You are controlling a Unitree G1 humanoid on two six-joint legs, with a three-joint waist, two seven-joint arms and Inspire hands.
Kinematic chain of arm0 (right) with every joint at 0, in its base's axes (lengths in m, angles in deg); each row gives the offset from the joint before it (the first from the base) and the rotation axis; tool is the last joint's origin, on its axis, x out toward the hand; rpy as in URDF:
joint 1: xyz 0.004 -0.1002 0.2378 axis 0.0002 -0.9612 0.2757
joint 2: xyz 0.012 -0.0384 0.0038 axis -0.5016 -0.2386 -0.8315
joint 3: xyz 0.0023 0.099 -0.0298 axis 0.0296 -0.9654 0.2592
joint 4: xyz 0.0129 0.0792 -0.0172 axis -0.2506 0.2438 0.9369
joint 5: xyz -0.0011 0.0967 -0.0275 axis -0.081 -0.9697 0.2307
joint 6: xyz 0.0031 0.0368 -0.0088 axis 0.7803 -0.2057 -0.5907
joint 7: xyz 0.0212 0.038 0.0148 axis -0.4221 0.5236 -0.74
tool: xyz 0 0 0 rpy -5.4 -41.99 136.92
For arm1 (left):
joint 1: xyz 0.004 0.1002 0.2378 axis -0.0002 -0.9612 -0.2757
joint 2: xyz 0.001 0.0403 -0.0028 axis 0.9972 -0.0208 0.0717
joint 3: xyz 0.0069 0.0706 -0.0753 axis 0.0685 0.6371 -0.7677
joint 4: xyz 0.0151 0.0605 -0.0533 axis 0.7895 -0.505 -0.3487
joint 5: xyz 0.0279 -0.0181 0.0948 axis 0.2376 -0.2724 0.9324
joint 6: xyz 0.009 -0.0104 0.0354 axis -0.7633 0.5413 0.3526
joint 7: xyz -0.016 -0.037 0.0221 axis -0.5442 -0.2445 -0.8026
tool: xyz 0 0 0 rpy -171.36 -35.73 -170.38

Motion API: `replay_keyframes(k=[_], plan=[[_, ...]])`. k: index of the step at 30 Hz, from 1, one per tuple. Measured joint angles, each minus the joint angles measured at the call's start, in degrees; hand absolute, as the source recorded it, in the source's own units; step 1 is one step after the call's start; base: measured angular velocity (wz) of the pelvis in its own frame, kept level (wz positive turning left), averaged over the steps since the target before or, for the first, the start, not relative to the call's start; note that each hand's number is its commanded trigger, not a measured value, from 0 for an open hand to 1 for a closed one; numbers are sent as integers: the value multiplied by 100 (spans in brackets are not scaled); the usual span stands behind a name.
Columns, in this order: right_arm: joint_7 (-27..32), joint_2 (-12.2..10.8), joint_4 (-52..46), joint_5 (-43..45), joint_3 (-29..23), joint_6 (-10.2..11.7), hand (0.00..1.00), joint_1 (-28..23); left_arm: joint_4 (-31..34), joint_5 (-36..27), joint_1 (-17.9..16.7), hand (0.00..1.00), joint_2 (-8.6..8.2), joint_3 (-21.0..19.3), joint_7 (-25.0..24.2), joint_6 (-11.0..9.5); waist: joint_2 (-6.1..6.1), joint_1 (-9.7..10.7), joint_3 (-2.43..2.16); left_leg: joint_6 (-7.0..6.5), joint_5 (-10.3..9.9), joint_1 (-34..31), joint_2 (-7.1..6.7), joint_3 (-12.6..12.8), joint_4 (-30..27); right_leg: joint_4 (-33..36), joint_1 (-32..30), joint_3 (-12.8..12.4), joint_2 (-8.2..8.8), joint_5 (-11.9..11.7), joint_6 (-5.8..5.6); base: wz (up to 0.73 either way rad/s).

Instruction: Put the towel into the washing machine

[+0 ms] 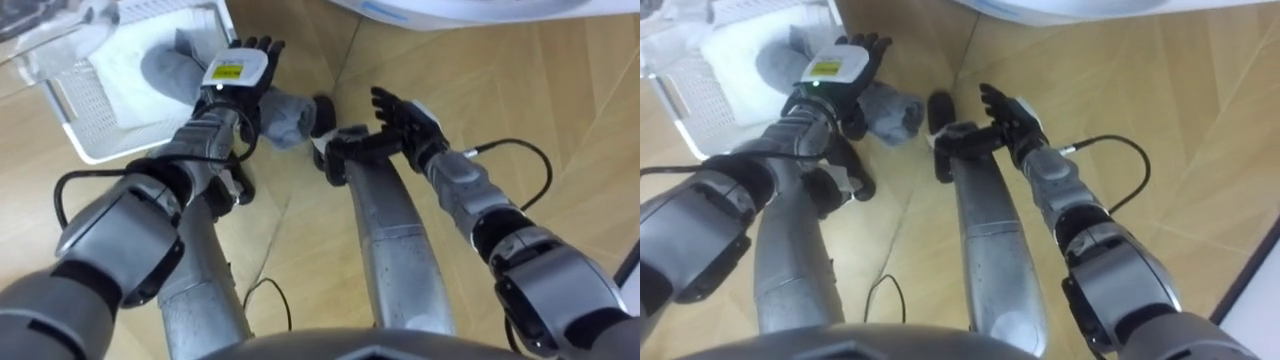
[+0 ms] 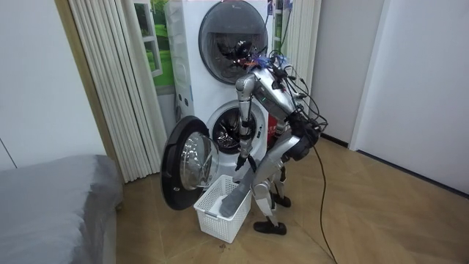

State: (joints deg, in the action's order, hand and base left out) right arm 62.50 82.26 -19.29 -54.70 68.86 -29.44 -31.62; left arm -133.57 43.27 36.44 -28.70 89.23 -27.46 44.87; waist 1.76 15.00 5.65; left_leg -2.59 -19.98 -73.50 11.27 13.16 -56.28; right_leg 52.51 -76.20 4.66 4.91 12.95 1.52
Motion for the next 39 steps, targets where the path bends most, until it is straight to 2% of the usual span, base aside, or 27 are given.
replay_keyframes(k=[5,7,8,9,10,13,17,22,26,35,39], plan=[[-10,-1,26,-36,10,47,0,91,-4,-10,77,0,38,191,-30,2,50,31,35,6,-108,-135,11,-78,-208,203,-114,5,6,122,1,0],[-9,-2,16,-20,12,50,0,105,-4,-15,97,1,27,231,-99,1,52,31,36,9,-156,-179,26,-93,-288,258,-131,8,3,159,-2,0],[-9,-2,15,-20,10,51,0,109,-4,-20,101,50,25,234,-125,1,58,37,39,6,-174,-199,32,-98,-314,280,-148,7,5,172,-7,0],[-11,-2,12,-20,3,52,0,109,-4,-26,97,71,25,227,-146,0,65,58,40,-1,-185,-205,31,-100,-328,317,-171,6,13,190,-19,0],[-14,-2,0,-20,1,52,0,109,-4,-32,94,100,25,224,-167,0,68,62,41,-2,-196,-208,30,-95,-341,334,-181,2,16,201,-24,0],[-34,-5,-49,-5,11,54,0,108,-1,-63,97,100,30,223,-334,1,91,71,37,-6,-208,-215,32,-90,-348,333,-188,2,19,209,-29,0],[-76,-27,-108,-1,99,52,0,108,-2,-128,89,100,57,302,-580,1,181,124,32,-6,-209,-230,27,-101,-358,339,-196,4,25,211,-27,0],[-158,-48,-98,33,108,50,0,118,-41,-189,64,100,59,321,-935,46,221,186,25,-22,-217,-272,98,-113,-435,343,-194,20,9,210,-27,-2],[-155,-59,-98,37,122,51,0,109,-47,-298,82,100,59,322,-1266,63,228,204,22,-27,-219,-247,91,-106,-449,360,-173,15,8,206,-30,0],[-24,-59,43,30,246,52,0,50,-36,-297,-132,100,49,339,-1519,4,234,171,17,-25,-220,223,103,-68,-408,324,282,19,-4,206,-29,-1],[36,-25,82,92,292,54,0,-192,-21,-279,-411,100,5,358,-1501,-71,237,28,1,-17,-215,705,104,-9,-255,210,718,7,1,198,-26,0]])
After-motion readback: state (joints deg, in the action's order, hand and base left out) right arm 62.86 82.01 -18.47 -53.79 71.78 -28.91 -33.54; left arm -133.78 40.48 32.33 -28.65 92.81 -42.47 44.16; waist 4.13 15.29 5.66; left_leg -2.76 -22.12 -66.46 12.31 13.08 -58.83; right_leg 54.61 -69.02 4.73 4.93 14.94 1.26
